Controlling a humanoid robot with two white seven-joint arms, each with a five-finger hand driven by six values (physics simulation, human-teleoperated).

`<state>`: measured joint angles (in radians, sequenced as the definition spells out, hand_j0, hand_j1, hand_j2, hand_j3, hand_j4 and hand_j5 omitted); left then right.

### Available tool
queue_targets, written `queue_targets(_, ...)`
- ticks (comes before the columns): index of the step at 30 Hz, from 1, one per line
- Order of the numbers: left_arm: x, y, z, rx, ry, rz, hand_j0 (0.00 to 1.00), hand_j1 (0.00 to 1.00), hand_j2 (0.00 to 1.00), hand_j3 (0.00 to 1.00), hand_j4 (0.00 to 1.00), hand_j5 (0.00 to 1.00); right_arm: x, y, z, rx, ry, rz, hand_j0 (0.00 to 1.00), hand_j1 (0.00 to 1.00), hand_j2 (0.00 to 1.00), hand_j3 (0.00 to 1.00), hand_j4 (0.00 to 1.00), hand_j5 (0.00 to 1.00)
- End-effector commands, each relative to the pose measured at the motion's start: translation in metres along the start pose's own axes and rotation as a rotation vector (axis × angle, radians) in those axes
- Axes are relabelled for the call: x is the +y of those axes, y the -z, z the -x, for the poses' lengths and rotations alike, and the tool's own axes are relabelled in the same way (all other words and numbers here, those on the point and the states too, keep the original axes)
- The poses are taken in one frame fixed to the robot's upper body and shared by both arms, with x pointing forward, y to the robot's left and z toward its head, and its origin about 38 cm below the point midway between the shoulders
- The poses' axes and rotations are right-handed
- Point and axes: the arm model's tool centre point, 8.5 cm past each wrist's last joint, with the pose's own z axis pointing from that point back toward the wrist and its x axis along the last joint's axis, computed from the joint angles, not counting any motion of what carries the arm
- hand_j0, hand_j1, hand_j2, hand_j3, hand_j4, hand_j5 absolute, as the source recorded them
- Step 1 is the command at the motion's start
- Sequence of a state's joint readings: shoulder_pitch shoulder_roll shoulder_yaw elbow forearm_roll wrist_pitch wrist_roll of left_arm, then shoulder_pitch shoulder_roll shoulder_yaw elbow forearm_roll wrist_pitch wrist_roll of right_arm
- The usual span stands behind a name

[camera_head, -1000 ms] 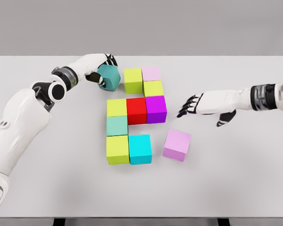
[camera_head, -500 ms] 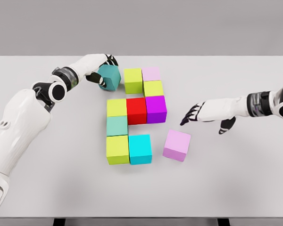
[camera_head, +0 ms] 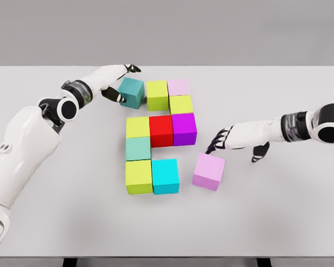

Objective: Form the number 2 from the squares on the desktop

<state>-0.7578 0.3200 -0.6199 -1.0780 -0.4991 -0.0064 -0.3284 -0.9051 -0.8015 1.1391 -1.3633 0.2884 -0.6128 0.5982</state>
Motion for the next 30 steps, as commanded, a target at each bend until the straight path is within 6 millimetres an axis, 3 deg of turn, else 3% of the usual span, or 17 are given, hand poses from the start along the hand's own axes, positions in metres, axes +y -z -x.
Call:
queue_targets(1, 0.001, -0.001, 0.002, 0.001, -0.004, -0.003, 0.96, 0.96, 0.96, 0.96, 0.96, 0.96, -0.001, 0.001, -0.001, -0.003, 0.003, 0.003, 1.0, 1.0, 1.0, 1.0, 1.0, 1.0)
queue_targets(3, 0.006, -0.003, 0.005, 0.001, -0.018, -0.013, 1.0, 1.0, 1.0, 1.0, 1.0, 1.0, -0.001, 0.001, -0.001, -0.004, 0.002, 0.003, 1.0, 1.0, 1.0, 1.0, 1.0, 1.0)
queue_targets(7, 0.035, -0.028, 0.045, 0.047, -0.031, -0.034, 1.0, 1.0, 1.0, 1.0, 1.0, 1.0, -0.001, 0.002, -0.002, -0.006, 0.002, 0.003, 1.0, 1.0, 1.0, 1.0, 1.0, 1.0)
queue_targets(10, 0.039, -0.037, 0.061, 0.093, 0.041, 0.046, 1.0, 1.0, 1.0, 1.0, 1.0, 1.0, -0.002, 0.002, -0.003, -0.008, -0.002, 0.005, 1.0, 1.0, 1.0, 1.0, 1.0, 1.0)
queue_targets(13, 0.031, -0.031, 0.063, 0.146, 0.16, 0.133, 1.0, 1.0, 1.0, 1.0, 1.0, 1.0, -0.002, 0.002, -0.003, -0.01, -0.002, 0.006, 1.0, 1.0, 1.0, 1.0, 1.0, 1.0)
queue_targets(15, 0.027, -0.03, 0.067, 0.162, 0.165, 0.143, 0.78, 0.78, 0.78, 0.78, 0.78, 0.78, -0.003, 0.002, -0.003, -0.011, -0.003, 0.007, 1.0, 1.0, 1.0, 1.0, 1.0, 1.0)
queue_targets(17, 0.023, -0.026, 0.066, 0.169, 0.171, 0.153, 0.66, 0.66, 0.66, 0.66, 0.66, 0.66, -0.003, 0.002, -0.004, -0.013, -0.003, 0.008, 1.0, 1.0, 1.0, 1.0, 1.0, 1.0)
queue_targets(24, 0.016, -0.01, 0.045, 0.181, 0.281, 0.154, 0.65, 0.65, 0.65, 0.65, 0.65, 0.65, -0.006, 0.003, -0.008, -0.024, -0.015, 0.014, 1.0, 1.0, 1.0, 1.0, 1.0, 1.0)
queue_targets(30, 0.014, -0.01, 0.042, 0.178, 0.283, 0.192, 0.65, 0.65, 0.65, 0.65, 0.65, 0.65, -0.008, 0.004, -0.012, -0.034, -0.022, 0.019, 1.0, 1.0, 1.0, 1.0, 1.0, 1.0)
